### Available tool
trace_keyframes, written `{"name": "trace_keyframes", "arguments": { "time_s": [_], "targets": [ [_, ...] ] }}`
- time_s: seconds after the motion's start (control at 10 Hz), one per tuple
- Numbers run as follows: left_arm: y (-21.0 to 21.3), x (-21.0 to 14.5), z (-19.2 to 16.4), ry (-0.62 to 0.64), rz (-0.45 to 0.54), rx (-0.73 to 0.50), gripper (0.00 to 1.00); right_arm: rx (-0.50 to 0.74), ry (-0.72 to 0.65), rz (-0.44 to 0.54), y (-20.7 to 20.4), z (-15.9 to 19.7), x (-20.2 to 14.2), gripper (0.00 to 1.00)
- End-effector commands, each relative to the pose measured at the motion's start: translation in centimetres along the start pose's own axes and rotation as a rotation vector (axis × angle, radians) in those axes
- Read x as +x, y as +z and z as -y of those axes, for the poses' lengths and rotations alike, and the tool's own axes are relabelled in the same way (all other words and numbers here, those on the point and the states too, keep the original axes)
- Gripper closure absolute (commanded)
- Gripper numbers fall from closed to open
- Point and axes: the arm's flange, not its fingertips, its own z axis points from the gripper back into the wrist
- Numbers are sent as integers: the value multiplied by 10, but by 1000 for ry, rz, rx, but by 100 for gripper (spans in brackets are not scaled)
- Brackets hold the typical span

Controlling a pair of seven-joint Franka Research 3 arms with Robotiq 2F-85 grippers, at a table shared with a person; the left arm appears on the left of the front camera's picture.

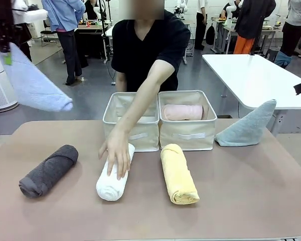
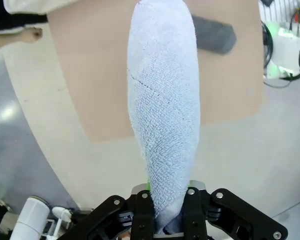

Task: Sort the towels based on their folding style.
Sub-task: Pick up one triangle-folded towel and place it in the left Fabric basket.

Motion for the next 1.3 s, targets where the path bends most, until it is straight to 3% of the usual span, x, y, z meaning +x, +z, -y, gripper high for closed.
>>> {"name": "trace_keyframes", "arguments": {
  "time_s": [0.0, 0.1, 0.2, 1.2],
  "targets": [
    [-21, -76, 64, 11, 6, -15, 83, 7, 6, 7, 0, 0, 0, 0],
    [-28, -93, 96, 51, 11, 25, 83, 7, 6, 7, 0, 0, 0, 0],
    [-29, -94, 103, 67, 0, 39, 83, 7, 6, 7, 0, 0, 0, 0],
    [-32, -82, 102, 159, 3, 62, 83, 7, 6, 7, 0, 0, 0, 0]
  ]
}}
